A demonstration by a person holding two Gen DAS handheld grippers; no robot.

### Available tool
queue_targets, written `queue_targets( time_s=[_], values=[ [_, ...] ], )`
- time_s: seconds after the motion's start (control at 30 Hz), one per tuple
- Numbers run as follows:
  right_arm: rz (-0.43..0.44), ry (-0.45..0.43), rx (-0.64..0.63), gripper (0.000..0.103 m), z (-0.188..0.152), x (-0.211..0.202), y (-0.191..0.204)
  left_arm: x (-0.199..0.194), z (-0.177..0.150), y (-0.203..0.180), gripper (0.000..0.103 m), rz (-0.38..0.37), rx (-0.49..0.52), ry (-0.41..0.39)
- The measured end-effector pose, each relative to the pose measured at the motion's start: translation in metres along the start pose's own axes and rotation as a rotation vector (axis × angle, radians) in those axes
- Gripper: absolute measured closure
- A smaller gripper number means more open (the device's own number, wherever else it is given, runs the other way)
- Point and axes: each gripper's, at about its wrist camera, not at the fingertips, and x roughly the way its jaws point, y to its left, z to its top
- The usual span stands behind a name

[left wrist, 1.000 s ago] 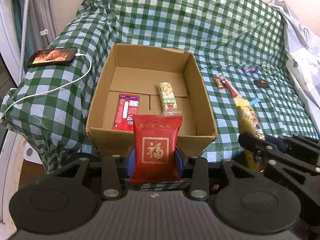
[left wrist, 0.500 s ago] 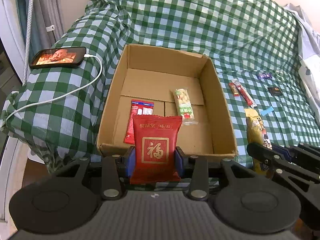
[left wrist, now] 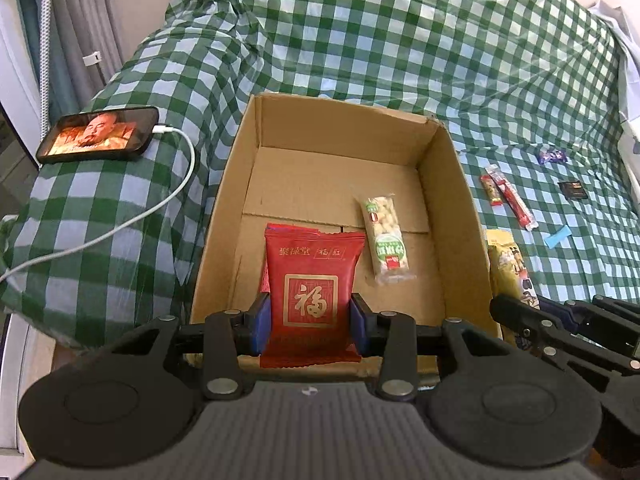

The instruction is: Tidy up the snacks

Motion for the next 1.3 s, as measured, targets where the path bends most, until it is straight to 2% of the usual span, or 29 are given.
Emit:
queue_targets(
  time_s=[0.53, 1.07, 1.1, 1.13, 1.17, 1.2, 1.23, 1.3],
  values=[
    [0.038, 0.060, 0.047, 0.090, 0.026, 0.072, -0.017, 0.066, 0.036, -0.007, 0.058, 0.028, 0.018, 0.071],
    [0.037, 0.153, 0.066, 0.089, 0.025, 0.124, -0.021, 0.119, 0.041, -0.001, 0.056, 0.051, 0.025, 0.147],
    [0.036, 0.157, 0.066, 0.088, 0.025, 0.126, -0.021, 0.121, 0.042, 0.000, 0.055, 0.050, 0.024, 0.149],
    [0.033, 0.160, 0.066, 0.087, 0.025, 0.128, -0.021, 0.123, 0.043, 0.000, 0.045, 0.046, 0.024, 0.149],
    [0.027, 0.160, 0.067, 0.086, 0.026, 0.130, -0.022, 0.124, 0.044, 0.001, 0.022, 0.043, 0.024, 0.149],
    [0.020, 0.157, 0.067, 0.077, 0.027, 0.131, -0.022, 0.125, 0.045, 0.001, 0.009, 0.044, 0.021, 0.147],
    [0.012, 0.148, 0.069, 0.068, 0.029, 0.131, -0.023, 0.124, 0.046, 0.001, 0.002, 0.073, 0.017, 0.135],
    [-0.016, 0.115, 0.082, 0.041, 0.034, 0.127, -0.026, 0.119, 0.046, -0.001, 0.000, 0.090, 0.045, 0.097]
  ],
)
